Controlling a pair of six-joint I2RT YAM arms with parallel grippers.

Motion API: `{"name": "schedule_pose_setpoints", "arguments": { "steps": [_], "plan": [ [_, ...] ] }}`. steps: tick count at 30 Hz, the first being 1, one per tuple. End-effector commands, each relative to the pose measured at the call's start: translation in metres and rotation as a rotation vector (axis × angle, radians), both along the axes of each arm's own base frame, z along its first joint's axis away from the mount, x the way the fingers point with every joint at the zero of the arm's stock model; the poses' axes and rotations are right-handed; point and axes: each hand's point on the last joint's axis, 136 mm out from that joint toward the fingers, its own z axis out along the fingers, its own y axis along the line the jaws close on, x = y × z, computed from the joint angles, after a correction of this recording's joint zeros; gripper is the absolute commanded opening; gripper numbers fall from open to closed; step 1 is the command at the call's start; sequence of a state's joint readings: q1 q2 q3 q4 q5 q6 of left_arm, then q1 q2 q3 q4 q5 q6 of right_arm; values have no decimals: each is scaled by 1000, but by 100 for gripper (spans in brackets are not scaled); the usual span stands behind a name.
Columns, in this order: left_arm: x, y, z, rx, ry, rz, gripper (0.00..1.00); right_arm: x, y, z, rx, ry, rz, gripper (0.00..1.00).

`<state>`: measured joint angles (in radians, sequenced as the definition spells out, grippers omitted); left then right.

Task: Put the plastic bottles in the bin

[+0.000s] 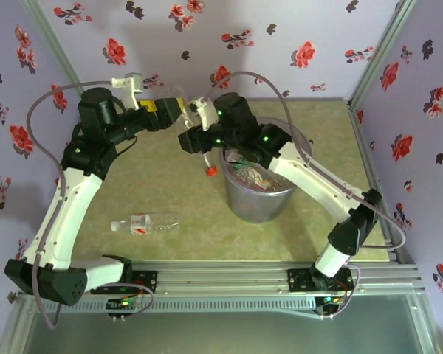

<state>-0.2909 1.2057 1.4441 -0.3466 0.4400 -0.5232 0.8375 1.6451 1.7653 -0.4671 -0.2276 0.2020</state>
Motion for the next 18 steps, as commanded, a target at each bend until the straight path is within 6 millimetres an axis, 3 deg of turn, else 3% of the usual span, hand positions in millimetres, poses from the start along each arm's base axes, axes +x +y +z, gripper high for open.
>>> {"name": "schedule_pose_setpoints", "arguments": {
  "steps": [1, 6, 10, 12, 15, 18],
  "plan": [
    [-9, 46, -15, -3, 107, 182, 100, 45, -90, 69, 70, -191, -285, 37],
    [-15, 77, -62, -37, 314, 315, 100, 53, -155, 57, -22, -228, -409, 36],
    [-16, 88, -92, -60, 406, 361, 100, 52, -196, 39, -63, -207, -477, 34],
    [-14, 84, -95, -90, 401, 343, 100, 50, -197, 34, -1, -163, -450, 33],
    [-7, 79, -98, -136, 416, 327, 100, 47, -183, 27, 68, -113, -377, 35],
    [-5, 77, -95, -137, 412, 319, 100, 47, -175, 32, 121, -121, -349, 36]
  ]
}}
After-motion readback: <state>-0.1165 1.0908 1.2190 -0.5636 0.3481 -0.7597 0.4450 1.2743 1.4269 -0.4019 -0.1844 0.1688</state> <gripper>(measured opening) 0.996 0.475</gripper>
